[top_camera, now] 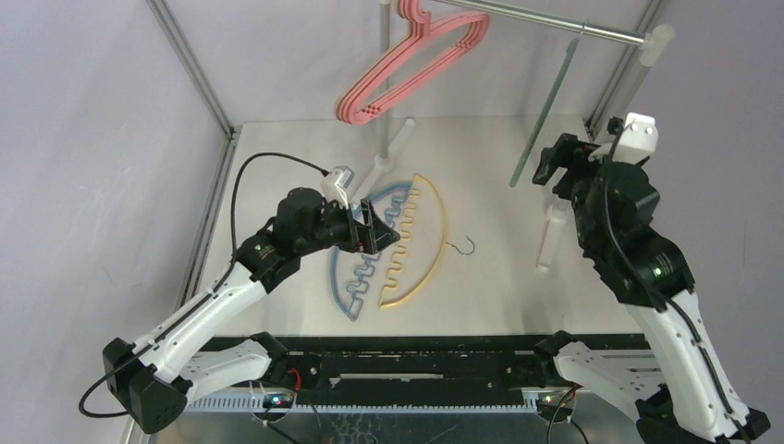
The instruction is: Organize the hangers
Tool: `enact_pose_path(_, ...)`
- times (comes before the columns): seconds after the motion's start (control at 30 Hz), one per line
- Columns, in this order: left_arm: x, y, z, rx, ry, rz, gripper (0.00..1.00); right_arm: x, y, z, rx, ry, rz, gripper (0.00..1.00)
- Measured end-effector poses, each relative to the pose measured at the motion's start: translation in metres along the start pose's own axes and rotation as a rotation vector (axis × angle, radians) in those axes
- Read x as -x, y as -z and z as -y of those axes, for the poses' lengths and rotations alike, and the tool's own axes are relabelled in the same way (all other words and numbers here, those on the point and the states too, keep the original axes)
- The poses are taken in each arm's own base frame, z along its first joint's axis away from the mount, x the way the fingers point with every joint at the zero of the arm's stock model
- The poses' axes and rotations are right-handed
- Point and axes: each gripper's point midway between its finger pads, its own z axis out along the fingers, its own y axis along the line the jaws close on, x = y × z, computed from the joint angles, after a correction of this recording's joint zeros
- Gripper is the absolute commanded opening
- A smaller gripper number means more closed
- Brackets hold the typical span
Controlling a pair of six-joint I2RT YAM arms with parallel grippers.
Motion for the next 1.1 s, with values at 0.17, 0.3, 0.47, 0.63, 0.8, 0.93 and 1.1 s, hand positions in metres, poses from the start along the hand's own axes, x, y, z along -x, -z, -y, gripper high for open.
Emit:
enact_pose_path(0.17, 0.004, -0.003, -0.004, 0.009, -0.001, 0.009, 1.0, 0.006, 0.027, -0.006, 0.086, -0.013, 0.036, 0.76)
enact_pose_path(0.3, 0.004, -0.005, -0.007, 0.015, 0.001, 0.011, 1.0, 0.012, 0.039, -0.035, 0.25, -0.021, 0.049, 0.64)
enact_pose_path(0.47, -0.005, -0.008, -0.016, 0.031, 0.003, -0.008, 1.0, -0.003, 0.052, -0.096, 0.5, 0.01, -0.009, 0.65)
enact_pose_path(0.63, -0.015, -0.01, -0.026, 0.052, 0.009, -0.027, 0.99, -0.041, 0.057, -0.153, 0.65, 0.075, -0.133, 0.67)
enact_pose_path(0.8, -0.029, -0.013, -0.04, 0.087, 0.02, -0.05, 1.0, -0.114, 0.052, -0.192, 0.687, 0.116, -0.335, 0.65)
enact_pose_path(0.93, -0.044, -0.014, -0.05, 0.11, 0.028, -0.075, 1.0, -0.189, 0.047, -0.192, 0.628, 0.146, -0.534, 0.64)
enact_pose_path(1.1, -0.056, -0.011, -0.059, 0.132, 0.019, -0.098, 0.99, -0.259, 0.032, -0.176, 0.482, 0.159, -0.713, 0.63)
